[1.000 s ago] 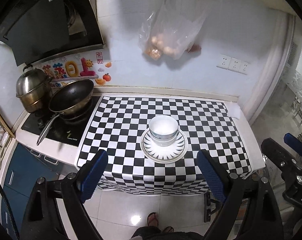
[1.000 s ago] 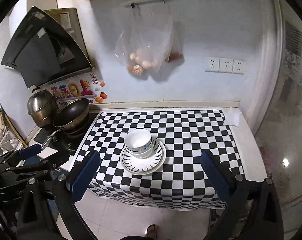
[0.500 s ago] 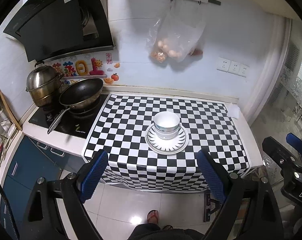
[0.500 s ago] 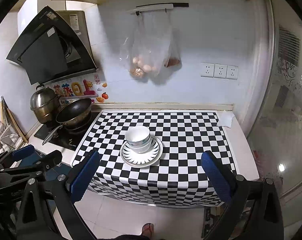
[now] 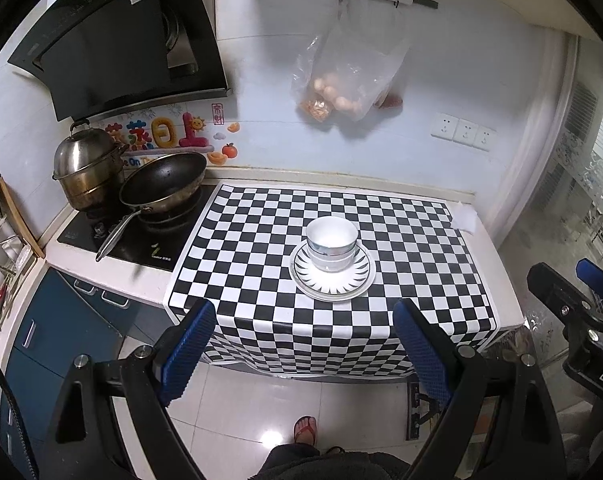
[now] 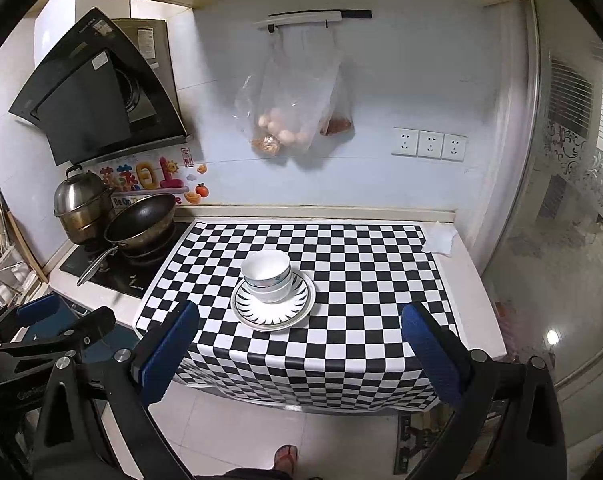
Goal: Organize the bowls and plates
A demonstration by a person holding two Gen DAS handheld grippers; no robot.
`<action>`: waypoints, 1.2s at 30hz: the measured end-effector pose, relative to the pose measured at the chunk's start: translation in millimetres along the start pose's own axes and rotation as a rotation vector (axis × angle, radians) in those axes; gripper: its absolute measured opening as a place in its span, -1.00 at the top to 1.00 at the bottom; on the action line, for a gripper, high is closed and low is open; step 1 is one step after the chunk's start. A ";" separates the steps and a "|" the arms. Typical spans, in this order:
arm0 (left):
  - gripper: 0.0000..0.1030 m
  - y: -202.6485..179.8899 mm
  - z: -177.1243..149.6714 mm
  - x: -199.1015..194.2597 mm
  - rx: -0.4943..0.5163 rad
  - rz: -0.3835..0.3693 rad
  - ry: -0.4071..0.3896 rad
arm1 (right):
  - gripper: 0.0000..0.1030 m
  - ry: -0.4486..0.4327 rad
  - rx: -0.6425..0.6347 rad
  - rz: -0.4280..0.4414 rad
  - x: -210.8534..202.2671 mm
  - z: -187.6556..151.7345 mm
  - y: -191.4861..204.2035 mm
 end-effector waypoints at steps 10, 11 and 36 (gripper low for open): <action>-0.76 -0.3 1.3 -2.2 0.002 0.001 -0.005 | -1.00 0.002 0.007 -0.017 -0.3 -1.8 -6.8; -0.76 -0.2 2.1 -2.7 0.003 0.003 -0.006 | -1.00 0.002 0.006 -0.017 -0.2 -2.1 -7.2; -0.76 -3.4 2.4 -4.9 0.000 0.008 -0.007 | -1.00 0.005 0.013 -0.024 3.4 -1.6 -14.0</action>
Point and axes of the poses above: each gripper's, at about its wrist camera, not at the fingertips, and x roughly the way its jaws point, y to its left, z to its top, the point moved 5 cm from there along x, roughly the way its jaws point, and after that the axes turned 15 degrees about y, right-handed, at the moved point
